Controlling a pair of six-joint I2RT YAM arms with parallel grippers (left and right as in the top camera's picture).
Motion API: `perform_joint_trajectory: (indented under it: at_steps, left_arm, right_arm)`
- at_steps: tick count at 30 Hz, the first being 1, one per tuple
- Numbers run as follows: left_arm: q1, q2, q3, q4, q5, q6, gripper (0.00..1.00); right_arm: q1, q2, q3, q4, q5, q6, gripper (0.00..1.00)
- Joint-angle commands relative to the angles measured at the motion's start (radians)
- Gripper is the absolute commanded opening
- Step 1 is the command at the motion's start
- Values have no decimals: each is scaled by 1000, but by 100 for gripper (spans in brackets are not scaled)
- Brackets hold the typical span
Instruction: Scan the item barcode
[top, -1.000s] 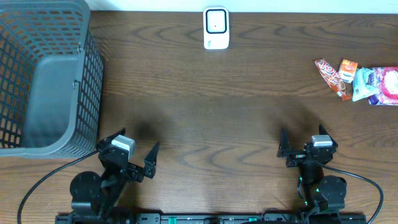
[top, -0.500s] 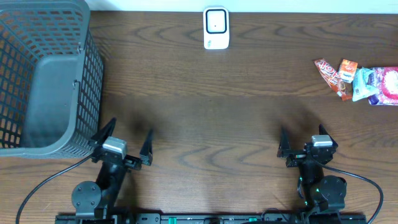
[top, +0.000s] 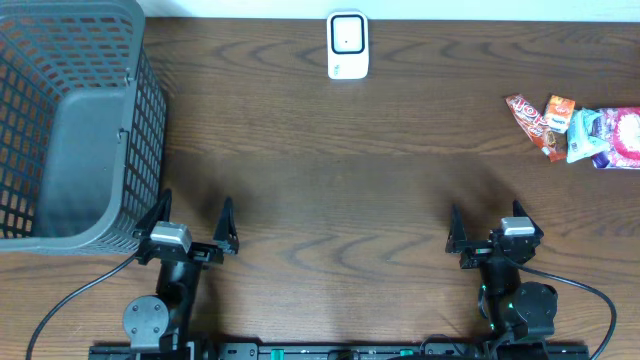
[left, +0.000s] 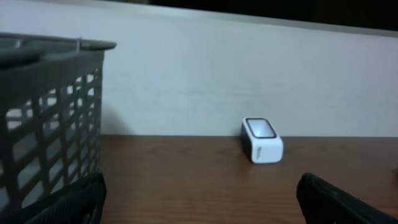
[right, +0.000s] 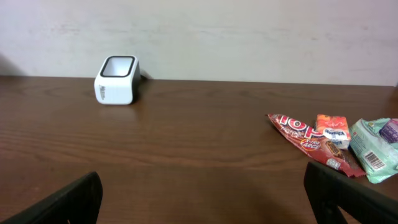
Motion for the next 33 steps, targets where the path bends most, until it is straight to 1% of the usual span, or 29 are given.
perform_joint_trajectory:
  at_steps: [1,9,17,22,33]
  left_arm:
    - [25,-10,-34,4,-14,-8,98]
    - [34,-10,-34,-43,-76,-8,98]
    - [34,-10,-34,-251,-80,1,98]
    - [34,-10,-34,-247,-80,37,98]
    - [34,-10,-34,-250,-79,29,98]
  right_arm:
    - [5,-7,-3,-3,2,-15,99]
    - [5,-7,-3,-3,2,-15,99]
    - [5,-7,-3,-3,2,-15,99]
    - [5,-7,-3,-3,2,-15,99]
    - [5,-7,-3,-3,2,-15,99]
